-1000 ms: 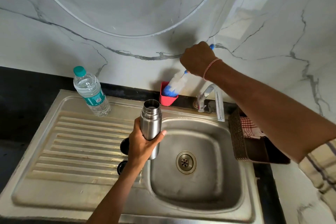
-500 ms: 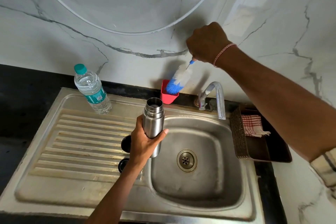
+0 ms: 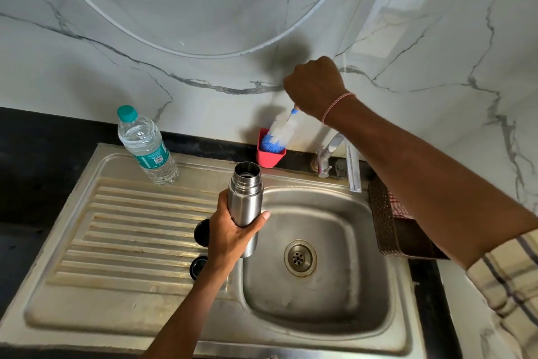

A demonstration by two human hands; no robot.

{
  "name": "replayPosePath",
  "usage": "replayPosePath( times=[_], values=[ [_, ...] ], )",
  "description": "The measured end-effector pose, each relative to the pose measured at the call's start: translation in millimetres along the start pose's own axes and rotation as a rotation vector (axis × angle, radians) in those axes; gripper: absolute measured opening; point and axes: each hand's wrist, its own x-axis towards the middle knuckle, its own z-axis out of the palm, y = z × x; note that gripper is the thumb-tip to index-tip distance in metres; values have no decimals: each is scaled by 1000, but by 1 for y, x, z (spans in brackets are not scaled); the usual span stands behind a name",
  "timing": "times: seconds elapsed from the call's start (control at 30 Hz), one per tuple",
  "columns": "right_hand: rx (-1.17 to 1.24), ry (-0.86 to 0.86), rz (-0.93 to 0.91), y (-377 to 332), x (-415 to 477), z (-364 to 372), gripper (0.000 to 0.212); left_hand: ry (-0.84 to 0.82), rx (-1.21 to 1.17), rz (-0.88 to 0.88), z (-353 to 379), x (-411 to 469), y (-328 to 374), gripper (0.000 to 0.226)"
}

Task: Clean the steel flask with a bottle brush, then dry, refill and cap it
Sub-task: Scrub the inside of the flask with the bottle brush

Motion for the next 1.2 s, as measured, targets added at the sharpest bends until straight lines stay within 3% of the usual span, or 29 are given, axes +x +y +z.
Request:
replayPosePath(
  times=[0.17,0.47,0.63,0.8,0.93,1.07,1.2],
  values=[
    [71,-44,104,33,-7,-17,16,11,8,-10,0,-2,0,70],
    [57,-77,148,28,-19,-13,38,-4,-5,-21,3,-4,0,71],
    [71,-111,83,3,-15,0,28,-12,6,-18,1,-5,-1,69],
    [-13,-24,125,-19,-15,35,62,9,30,-32,-1,-3,1,70],
    [-10,-141,124,-12,-15,23,54,10,40,-32,-2,-4,2,71],
    [108,-95,146,9,-17,7,12,-1,40,-22,-2,-4,5,69],
    [141,-68,291,33,-39,4,22,-6,59,-11,-4,-7,10,67]
  ],
)
